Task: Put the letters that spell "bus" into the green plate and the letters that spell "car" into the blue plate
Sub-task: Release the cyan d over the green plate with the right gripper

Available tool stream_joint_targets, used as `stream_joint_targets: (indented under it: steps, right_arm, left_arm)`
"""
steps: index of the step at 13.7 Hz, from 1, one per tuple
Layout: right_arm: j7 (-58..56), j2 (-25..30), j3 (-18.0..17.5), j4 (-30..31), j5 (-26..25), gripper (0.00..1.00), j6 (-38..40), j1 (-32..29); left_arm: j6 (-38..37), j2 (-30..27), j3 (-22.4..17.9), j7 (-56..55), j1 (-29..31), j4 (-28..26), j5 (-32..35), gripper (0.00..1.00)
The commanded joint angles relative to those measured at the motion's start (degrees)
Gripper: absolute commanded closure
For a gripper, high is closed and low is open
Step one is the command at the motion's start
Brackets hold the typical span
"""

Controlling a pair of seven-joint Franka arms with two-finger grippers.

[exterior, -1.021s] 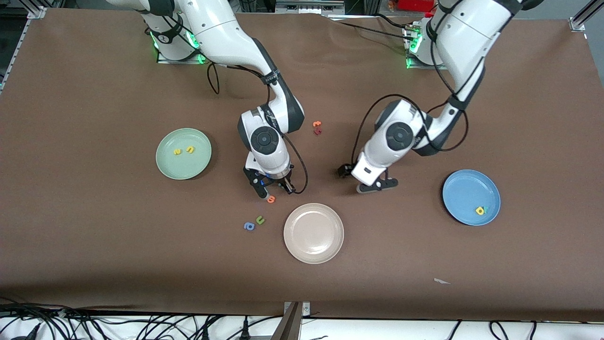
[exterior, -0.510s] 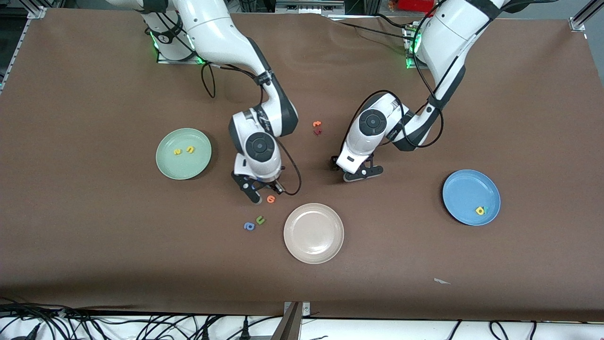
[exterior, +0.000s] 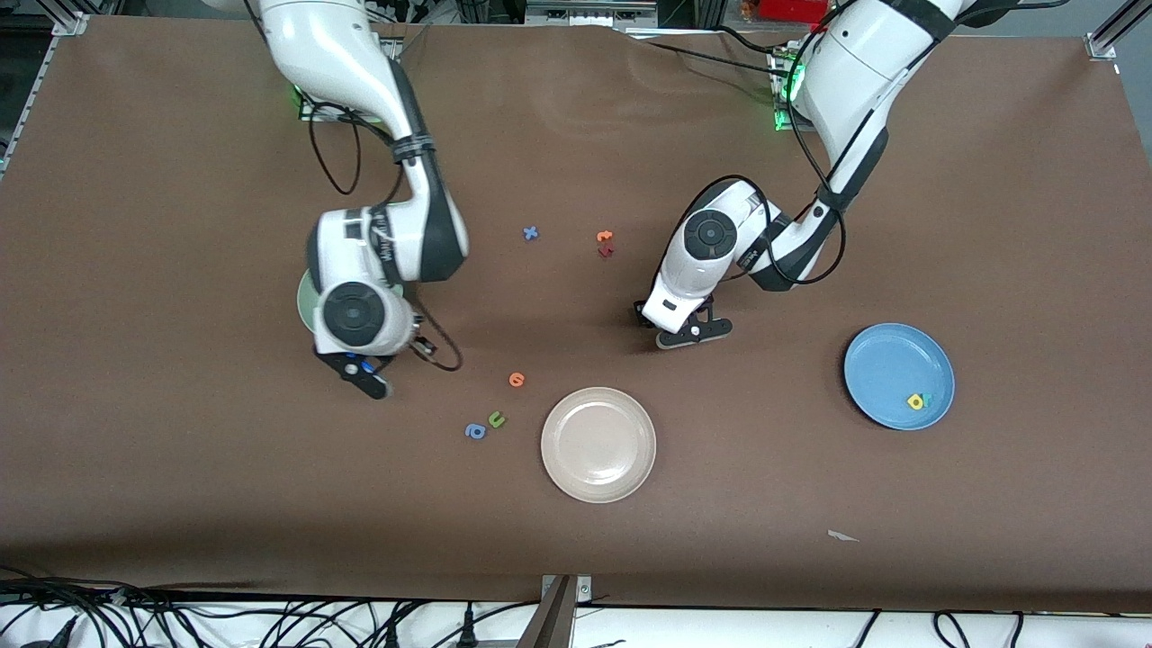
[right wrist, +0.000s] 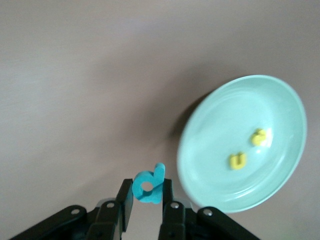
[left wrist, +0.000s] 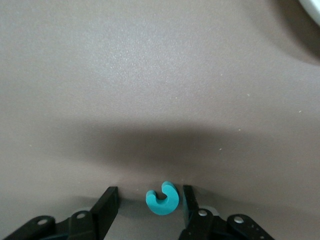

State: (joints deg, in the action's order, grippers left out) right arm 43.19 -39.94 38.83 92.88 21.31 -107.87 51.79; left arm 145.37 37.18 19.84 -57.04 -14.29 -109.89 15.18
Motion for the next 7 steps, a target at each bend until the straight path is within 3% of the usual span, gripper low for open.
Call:
stream_joint_targets:
  steps: [1, 3, 4, 5, 7]
  right_arm:
    - [-6.7, 9.9, 0.8, 20.2, -0.5, 0.87, -12.8, 1.2]
    - [-11.0, 9.9, 2.0, 25.1, -0.4, 0.81, -18.2, 1.1]
    - [-10.7, 9.9, 2.3, 25.4, -0.2, 0.51, -18.1, 0.9]
    - [-10.0, 9.9, 2.3, 25.2, -0.2, 0.01, -17.6, 0.9]
    - [-10.4, 9.9, 2.7, 23.1, -0.3, 0.00, -14.6, 0.9]
  left_arm:
    - [0.2, 0.9, -0.3, -2.1, -0.7, 1.4, 2.2, 0.49]
    - [0.1, 0.9, -0.3, -2.1, -0.7, 1.5, 2.2, 0.55]
    - [0.2, 0.9, -0.3, -2.1, -0.7, 1.5, 2.3, 0.57]
    - [0.2, 0.9, -0.4, -2.1, -0.7, 1.5, 2.2, 0.59]
    - [0.1, 1.3, -0.4, -2.2, -0.7, 2.0, 2.3, 0.64]
